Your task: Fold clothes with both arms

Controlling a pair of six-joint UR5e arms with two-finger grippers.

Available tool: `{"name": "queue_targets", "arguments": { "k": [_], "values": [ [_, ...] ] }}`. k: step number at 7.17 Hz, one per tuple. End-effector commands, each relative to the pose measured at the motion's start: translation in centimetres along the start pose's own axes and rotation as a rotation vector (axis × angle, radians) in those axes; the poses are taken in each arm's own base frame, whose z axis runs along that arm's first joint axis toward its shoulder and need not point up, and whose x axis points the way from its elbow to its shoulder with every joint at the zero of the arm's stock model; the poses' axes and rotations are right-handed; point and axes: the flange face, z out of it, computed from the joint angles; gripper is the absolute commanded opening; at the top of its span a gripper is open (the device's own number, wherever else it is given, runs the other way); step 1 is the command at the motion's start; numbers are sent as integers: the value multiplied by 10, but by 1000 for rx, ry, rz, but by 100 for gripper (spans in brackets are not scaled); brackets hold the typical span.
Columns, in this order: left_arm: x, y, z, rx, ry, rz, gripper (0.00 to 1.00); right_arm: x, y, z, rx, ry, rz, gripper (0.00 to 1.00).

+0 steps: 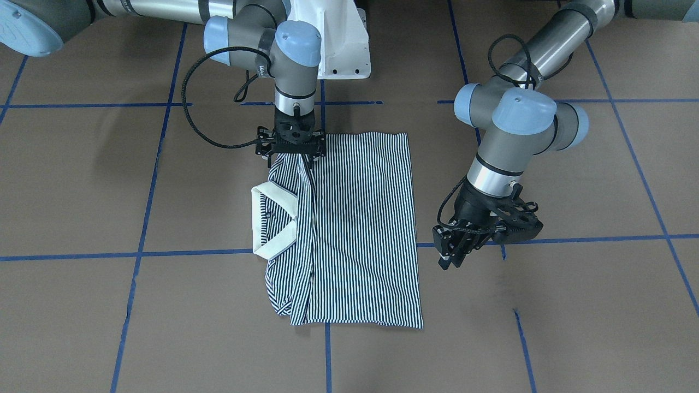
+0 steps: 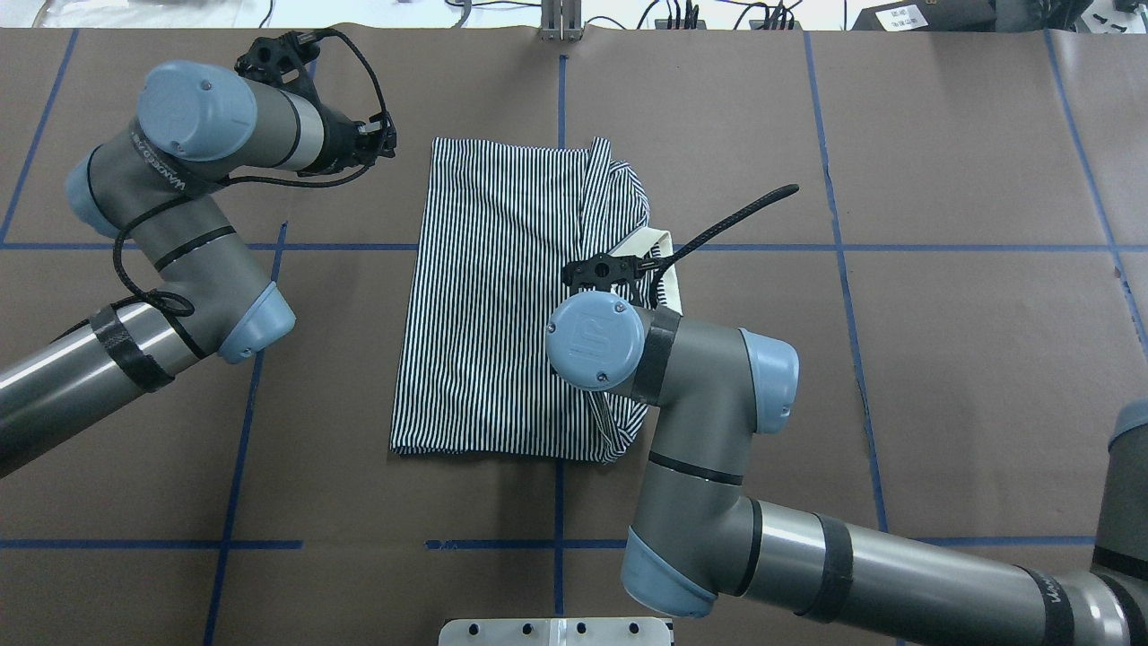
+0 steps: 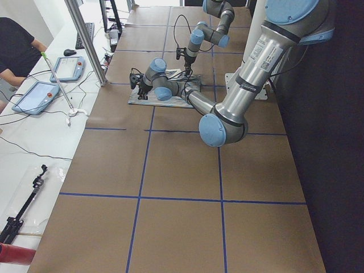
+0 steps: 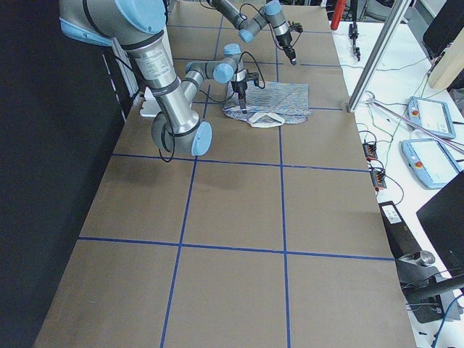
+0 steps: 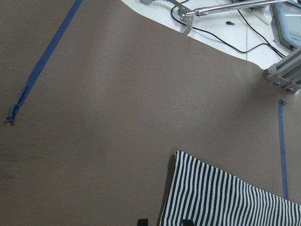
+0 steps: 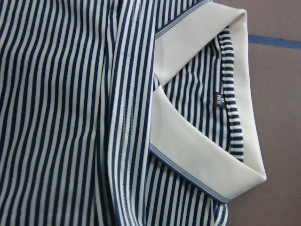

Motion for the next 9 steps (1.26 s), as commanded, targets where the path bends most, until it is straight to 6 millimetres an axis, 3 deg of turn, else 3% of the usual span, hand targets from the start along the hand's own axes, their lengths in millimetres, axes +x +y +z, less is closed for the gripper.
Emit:
{"name": "queue_targets", "arguments": {
  "k": [1,5,7,9],
  "values": [
    [-6,2,1,-2,-6,-1,36,-9,12,15,-34,19,-19,100],
    [-5,2,0,-2,-1,0,37,-12,15,14,-51,10,-19,100],
    [-6,2,0,-2,-3,0,37,12,24,33,-124,23,-19,100],
    [-7,3,1,-4,-4,0,37,51,-7,33,-128,28,-26,100]
  ]
}}
